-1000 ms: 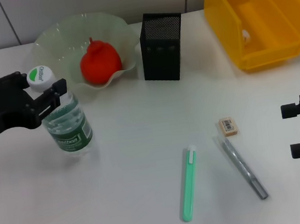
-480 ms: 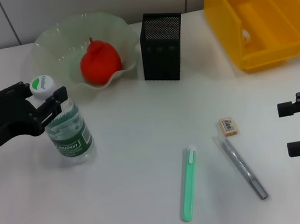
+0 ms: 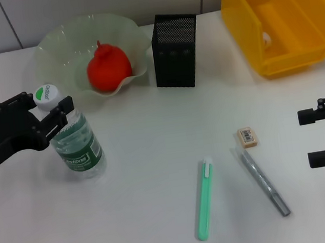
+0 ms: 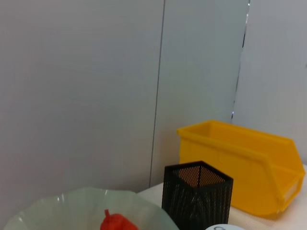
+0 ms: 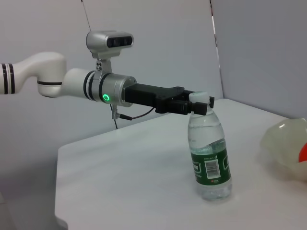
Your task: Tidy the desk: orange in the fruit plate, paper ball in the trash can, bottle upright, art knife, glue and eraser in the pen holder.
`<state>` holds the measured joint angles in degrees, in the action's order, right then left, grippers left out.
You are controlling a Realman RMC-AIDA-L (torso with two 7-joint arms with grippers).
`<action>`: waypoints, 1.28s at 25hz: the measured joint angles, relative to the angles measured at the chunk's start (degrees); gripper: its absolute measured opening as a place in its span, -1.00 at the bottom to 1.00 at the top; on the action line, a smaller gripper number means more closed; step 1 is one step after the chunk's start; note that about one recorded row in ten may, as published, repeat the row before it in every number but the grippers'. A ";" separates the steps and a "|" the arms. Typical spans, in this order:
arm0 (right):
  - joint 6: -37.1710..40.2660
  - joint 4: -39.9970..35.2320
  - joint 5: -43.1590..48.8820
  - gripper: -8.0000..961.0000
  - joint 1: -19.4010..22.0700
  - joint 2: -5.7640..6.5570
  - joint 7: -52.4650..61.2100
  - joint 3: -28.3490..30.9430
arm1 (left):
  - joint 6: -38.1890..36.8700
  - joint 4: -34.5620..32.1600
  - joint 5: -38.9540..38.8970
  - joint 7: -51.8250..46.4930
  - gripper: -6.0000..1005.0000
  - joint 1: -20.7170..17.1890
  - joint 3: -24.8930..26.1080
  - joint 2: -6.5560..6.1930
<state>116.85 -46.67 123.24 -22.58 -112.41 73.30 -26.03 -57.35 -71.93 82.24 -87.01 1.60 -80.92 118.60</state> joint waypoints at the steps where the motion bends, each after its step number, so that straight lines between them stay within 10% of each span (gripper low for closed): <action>1: -0.04 0.00 0.03 0.70 -0.02 0.00 0.00 0.00 | 0.00 0.00 0.00 0.00 -0.09 0.00 0.00 0.00; 13: -0.25 0.00 0.02 0.70 -0.22 0.00 0.01 0.10 | -2.72 3.82 -5.23 5.41 -0.09 0.67 0.07 -0.08; 18: -0.33 0.00 0.13 0.70 -0.62 0.00 0.12 0.09 | -2.87 3.99 -5.11 4.96 0.39 0.94 0.01 -0.19; 26: -0.43 0.06 0.17 0.70 -0.63 0.00 0.17 0.18 | -3.47 4.00 -5.09 4.56 0.56 0.95 0.29 -0.29; 32: 0.01 0.06 -0.41 0.70 -0.53 0.00 0.43 0.61 | -20.59 4.39 -5.43 2.71 0.58 0.32 14.38 -0.24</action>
<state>116.86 -46.61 122.82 -23.11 -112.41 73.73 -25.41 -77.94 -67.54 76.82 -84.30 1.92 -66.54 118.36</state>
